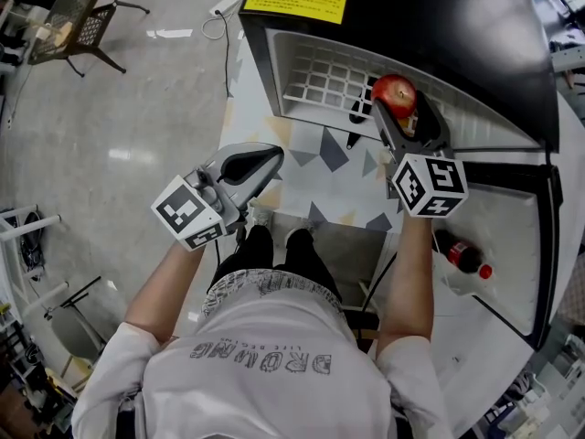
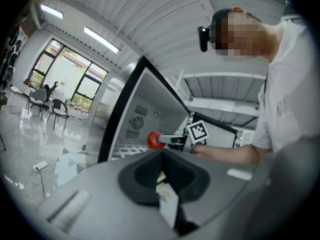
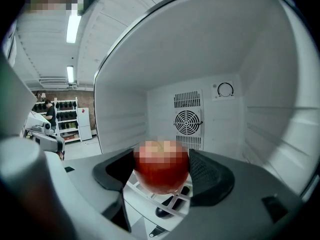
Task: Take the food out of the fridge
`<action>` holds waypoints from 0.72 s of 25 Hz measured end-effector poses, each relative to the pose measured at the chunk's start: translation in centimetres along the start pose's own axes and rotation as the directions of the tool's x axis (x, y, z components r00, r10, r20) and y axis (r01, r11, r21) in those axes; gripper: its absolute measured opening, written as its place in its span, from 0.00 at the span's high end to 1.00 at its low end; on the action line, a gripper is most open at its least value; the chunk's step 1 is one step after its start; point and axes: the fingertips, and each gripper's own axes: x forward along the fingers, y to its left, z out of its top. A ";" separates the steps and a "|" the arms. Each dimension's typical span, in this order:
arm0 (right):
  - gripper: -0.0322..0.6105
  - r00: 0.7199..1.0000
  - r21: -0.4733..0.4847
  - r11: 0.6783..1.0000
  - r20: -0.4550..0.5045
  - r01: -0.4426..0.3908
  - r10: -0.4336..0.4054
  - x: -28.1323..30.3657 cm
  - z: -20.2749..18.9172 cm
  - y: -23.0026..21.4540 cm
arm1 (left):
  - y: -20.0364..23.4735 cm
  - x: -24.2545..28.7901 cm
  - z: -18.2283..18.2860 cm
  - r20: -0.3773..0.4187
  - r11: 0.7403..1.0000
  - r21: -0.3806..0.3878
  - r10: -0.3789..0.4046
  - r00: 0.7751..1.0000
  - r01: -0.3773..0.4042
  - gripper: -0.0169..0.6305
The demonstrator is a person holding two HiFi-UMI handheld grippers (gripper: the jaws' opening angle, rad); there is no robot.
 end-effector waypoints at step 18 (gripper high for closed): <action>0.47 0.998 -0.008 0.999 0.031 0.046 -0.046 -3.5 0.9 4.4 | -0.7 -3.3 0.7 0.006 0.998 0.020 -0.062 0.998 0.062 0.96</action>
